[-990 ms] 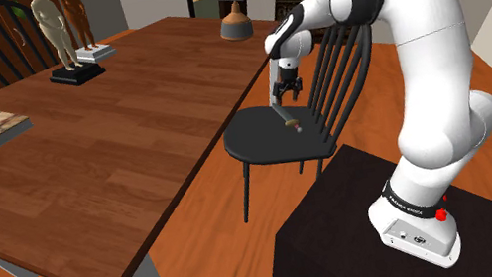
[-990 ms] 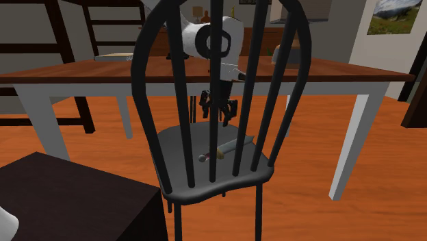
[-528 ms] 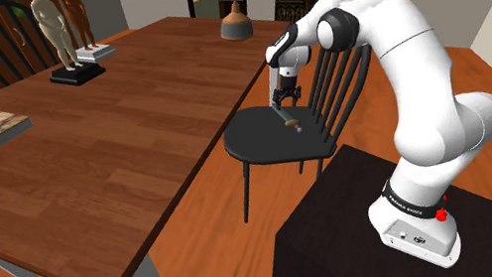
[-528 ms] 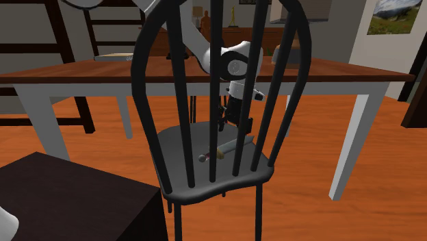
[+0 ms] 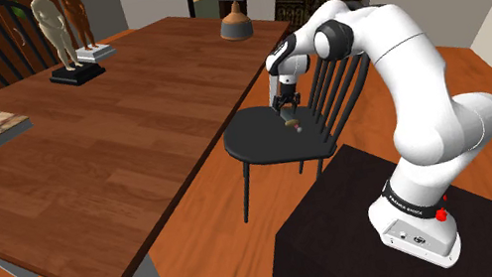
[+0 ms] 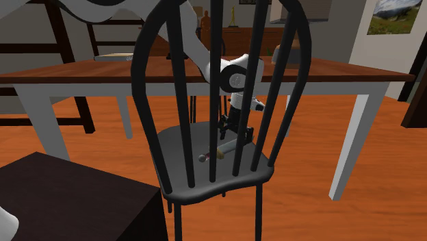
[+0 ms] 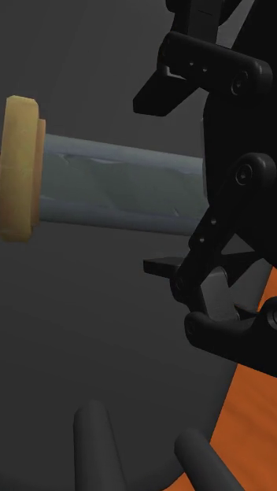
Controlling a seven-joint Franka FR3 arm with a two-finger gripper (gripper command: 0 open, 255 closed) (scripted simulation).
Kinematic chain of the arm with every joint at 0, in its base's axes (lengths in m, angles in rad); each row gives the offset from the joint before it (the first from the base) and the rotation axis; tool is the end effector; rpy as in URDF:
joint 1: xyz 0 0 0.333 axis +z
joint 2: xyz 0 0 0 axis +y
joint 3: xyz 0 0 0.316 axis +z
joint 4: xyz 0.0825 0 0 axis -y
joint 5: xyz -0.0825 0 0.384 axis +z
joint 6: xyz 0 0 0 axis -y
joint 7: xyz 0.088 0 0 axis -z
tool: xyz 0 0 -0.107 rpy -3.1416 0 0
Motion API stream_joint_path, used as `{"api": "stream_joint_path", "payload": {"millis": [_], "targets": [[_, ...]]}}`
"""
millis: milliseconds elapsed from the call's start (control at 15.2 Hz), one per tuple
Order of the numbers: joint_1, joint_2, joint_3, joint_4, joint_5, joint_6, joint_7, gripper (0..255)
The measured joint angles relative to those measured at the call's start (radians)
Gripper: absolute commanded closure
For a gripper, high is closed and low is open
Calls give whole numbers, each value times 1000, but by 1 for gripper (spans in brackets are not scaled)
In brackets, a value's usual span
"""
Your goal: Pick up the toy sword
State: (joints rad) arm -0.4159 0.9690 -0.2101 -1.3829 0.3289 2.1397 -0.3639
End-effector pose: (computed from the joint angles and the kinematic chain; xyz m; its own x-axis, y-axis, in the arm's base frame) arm 0.5945 -0.3803 0.1188 0.9166 -0.3697 -0.1523 -0.3892 -0.9122 -0.1282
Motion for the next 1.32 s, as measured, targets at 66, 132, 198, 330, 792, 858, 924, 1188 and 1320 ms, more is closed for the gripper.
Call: {"api": "stream_joint_path", "payload": {"millis": [66,132,198,330,792,858,924,1188,1320], "targets": [[0,2,1,-2,1,4,-1,255],[0,3,1,-3,1,6,-1,255],[0,4,1,-3,1,7,-1,255],[0,4,1,-3,2,7,-2,255],[0,0,0,-3,1,3,-1,255],[1,-10,-1,-10,0,0,-1,255],[2,-18,-2,-14,-1,-3,0,255],[7,-51,-8,-19,-8,-31,6,255],[9,-75,-12,-33,-11,-42,7,255]]}}
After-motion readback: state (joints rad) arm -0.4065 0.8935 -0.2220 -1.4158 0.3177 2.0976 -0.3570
